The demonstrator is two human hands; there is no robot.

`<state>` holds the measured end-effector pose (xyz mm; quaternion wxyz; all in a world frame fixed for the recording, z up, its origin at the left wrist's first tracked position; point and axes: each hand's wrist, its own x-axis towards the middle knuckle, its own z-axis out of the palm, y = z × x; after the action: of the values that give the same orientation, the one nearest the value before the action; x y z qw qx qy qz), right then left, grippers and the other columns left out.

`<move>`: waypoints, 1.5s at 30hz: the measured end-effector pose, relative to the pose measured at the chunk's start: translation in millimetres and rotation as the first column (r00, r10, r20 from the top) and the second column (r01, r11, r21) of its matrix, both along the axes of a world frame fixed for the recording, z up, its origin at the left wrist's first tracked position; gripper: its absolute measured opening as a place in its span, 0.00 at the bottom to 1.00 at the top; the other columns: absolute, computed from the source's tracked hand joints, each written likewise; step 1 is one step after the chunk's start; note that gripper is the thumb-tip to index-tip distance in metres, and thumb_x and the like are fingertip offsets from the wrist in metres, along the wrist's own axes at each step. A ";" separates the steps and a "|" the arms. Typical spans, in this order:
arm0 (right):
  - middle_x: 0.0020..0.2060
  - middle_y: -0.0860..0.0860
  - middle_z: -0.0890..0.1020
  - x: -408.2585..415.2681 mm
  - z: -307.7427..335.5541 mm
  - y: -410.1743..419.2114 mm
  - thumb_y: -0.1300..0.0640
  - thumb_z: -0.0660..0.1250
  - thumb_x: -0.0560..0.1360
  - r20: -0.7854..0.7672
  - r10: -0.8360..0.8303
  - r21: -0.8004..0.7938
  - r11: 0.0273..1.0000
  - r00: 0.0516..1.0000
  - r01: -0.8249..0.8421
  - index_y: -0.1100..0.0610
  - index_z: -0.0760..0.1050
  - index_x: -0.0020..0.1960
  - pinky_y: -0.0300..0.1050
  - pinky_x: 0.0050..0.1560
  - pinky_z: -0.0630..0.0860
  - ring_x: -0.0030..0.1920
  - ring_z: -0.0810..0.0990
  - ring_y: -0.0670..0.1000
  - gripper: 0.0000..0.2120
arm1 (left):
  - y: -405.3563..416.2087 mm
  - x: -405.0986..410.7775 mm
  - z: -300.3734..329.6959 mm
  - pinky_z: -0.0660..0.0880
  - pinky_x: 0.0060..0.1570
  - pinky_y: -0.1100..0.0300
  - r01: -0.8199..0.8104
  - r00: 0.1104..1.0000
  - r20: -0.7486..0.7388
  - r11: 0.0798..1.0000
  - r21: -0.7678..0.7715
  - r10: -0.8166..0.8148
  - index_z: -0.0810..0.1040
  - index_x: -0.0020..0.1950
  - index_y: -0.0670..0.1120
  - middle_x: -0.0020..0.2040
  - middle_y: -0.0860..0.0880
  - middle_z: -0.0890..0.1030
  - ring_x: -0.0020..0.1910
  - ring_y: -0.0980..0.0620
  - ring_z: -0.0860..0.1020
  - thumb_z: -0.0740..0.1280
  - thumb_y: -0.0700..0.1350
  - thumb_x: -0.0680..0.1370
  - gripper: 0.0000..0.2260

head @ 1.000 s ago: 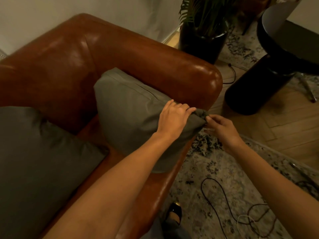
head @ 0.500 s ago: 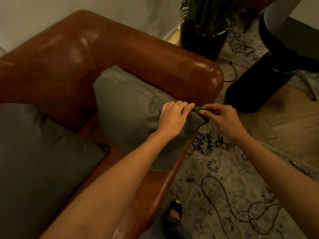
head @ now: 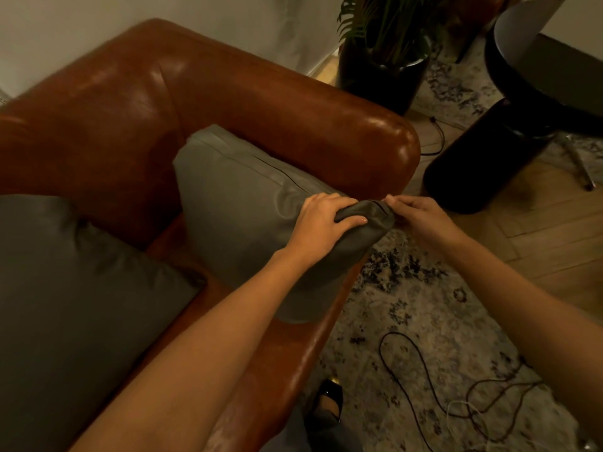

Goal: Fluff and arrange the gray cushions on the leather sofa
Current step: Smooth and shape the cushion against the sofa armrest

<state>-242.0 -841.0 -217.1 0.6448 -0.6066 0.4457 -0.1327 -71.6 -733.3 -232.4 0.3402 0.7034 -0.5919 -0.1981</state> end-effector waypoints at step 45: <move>0.57 0.47 0.77 152.1 30.2 28.7 0.53 0.61 0.81 -0.345 0.061 -0.755 0.574 0.937 -0.316 0.52 0.78 0.60 0.49 0.65 0.66 0.61 0.72 0.47 0.11 | 28.7 219.7 -13.3 0.54 0.75 0.46 -0.571 0.614 -0.326 0.690 0.445 0.719 0.49 0.80 0.50 0.79 0.46 0.54 0.77 0.42 0.55 0.53 0.63 0.81 0.32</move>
<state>-89.9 -812.3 -186.9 0.2437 -0.8873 0.3569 -0.1608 148.1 -704.6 -245.7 0.4134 0.8409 -0.1546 -0.3133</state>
